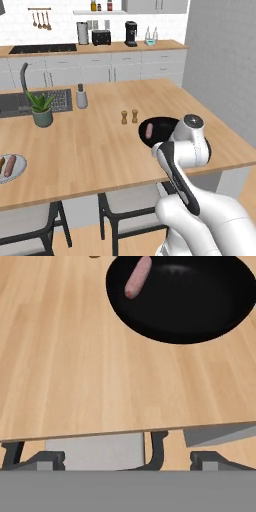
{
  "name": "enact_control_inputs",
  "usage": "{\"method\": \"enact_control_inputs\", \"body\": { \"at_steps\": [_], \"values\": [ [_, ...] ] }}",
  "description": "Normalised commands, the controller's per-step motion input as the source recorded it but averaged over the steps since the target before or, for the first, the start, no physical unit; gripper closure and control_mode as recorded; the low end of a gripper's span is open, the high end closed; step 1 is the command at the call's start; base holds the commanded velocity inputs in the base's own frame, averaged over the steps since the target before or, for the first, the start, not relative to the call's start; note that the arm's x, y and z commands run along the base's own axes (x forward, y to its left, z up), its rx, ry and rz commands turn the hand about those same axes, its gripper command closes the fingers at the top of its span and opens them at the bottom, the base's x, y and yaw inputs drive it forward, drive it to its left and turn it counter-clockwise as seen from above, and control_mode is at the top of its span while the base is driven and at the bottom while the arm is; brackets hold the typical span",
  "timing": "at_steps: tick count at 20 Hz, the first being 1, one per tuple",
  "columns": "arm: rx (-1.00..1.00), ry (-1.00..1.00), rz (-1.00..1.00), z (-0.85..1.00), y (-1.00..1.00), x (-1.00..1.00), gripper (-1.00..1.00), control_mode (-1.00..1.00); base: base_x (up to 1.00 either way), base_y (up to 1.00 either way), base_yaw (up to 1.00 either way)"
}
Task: Place one bun and one sausage from the bowl on each plate.
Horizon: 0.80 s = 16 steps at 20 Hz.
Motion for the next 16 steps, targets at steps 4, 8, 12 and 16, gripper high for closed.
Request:
{"method": "enact_control_inputs", "body": {
  "at_steps": [4, 8, 12, 16],
  "values": [
    [0.00, -0.13, 0.00, 0.26, 0.00, 0.32, -1.00, -1.00, 0.00, 0.00, 0.00],
    [0.12, 0.00, -0.08, 0.44, -0.20, 0.73, -1.00, -1.00, 0.00, 0.00, 0.00],
    [0.35, 0.04, -0.05, 0.46, -0.32, 1.00, -1.00, -1.00, 0.00, 0.00, 0.00],
    [0.37, 0.15, -0.02, 0.52, -0.39, 0.95, -1.00, -1.00, 0.00, 0.00, 0.00]
  ]
}}
